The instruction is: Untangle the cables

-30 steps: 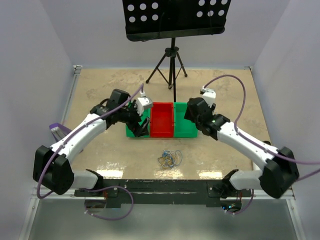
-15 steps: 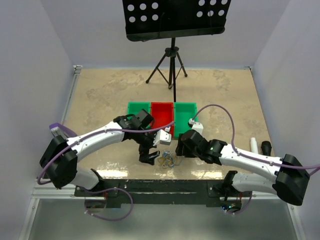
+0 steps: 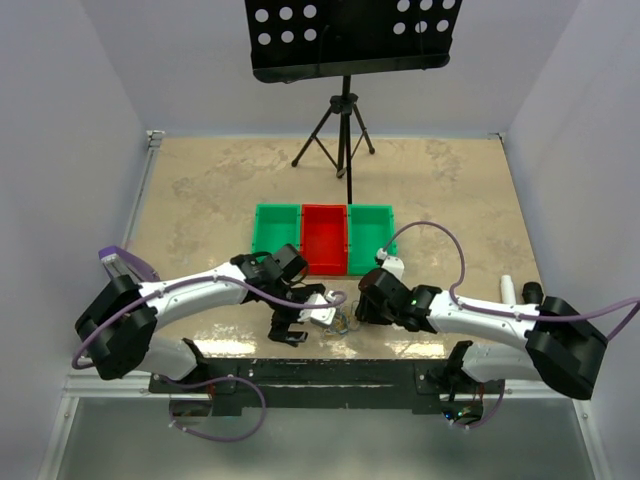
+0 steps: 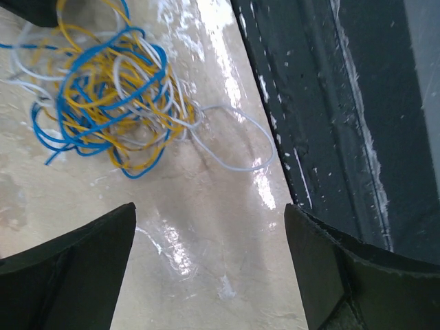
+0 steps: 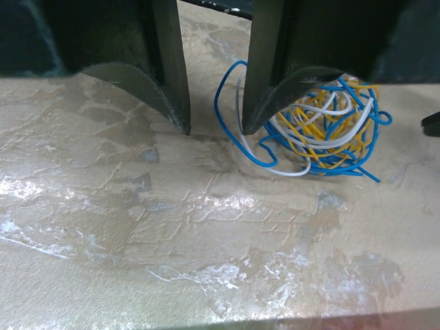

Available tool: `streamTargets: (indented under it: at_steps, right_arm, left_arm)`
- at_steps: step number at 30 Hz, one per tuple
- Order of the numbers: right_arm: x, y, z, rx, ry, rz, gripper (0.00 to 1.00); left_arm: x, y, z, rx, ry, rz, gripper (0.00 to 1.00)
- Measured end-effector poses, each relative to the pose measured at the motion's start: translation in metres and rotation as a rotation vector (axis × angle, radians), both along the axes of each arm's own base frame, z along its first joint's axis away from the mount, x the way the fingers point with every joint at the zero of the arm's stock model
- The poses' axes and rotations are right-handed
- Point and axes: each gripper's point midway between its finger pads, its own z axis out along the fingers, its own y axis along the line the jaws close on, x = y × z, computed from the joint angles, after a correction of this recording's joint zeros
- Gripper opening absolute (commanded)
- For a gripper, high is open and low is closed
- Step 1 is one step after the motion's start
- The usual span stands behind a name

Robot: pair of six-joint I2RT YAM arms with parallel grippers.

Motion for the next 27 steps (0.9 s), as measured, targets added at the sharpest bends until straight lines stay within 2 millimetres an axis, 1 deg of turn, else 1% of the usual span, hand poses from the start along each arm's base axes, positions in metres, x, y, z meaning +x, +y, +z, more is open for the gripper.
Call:
streamTargets:
  at_steps: [1, 4, 7, 10, 13, 17, 21, 27]
  right_arm:
    - [0.000, 0.000, 0.000, 0.002, 0.001, -0.003, 0.36]
    - [0.002, 0.003, 0.002, 0.017, -0.003, -0.011, 0.35]
    - [0.002, 0.004, 0.002, 0.024, -0.003, -0.018, 0.34]
    - [0.002, 0.004, 0.004, 0.031, -0.003, -0.025, 0.34]
    - [0.003, 0.005, 0.006, 0.042, -0.006, -0.030, 0.39]
    - [0.003, 0.004, 0.012, 0.053, -0.018, -0.037, 0.43]
    - [0.005, 0.004, 0.021, 0.080, -0.038, -0.048, 0.43]
    - [0.006, 0.003, 0.020, 0.080, -0.035, -0.067, 0.43]
  left_arm:
    - [0.000, 0.003, -0.006, 0.008, -0.013, -0.009, 0.87]
    - [0.002, 0.009, -0.016, 0.022, -0.048, -0.032, 0.78]
    - [0.005, 0.005, -0.018, 0.007, -0.084, -0.070, 0.73]
    - [0.002, -0.002, -0.021, -0.005, -0.097, -0.109, 0.70]
    - [-0.005, -0.010, -0.025, -0.015, -0.093, -0.147, 0.70]
    - [-0.012, -0.012, -0.026, -0.022, -0.081, -0.175, 0.70]
    - [-0.014, -0.012, -0.026, -0.028, -0.075, -0.185, 0.70]
    - [-0.016, -0.014, -0.023, -0.032, -0.067, -0.192, 0.72]
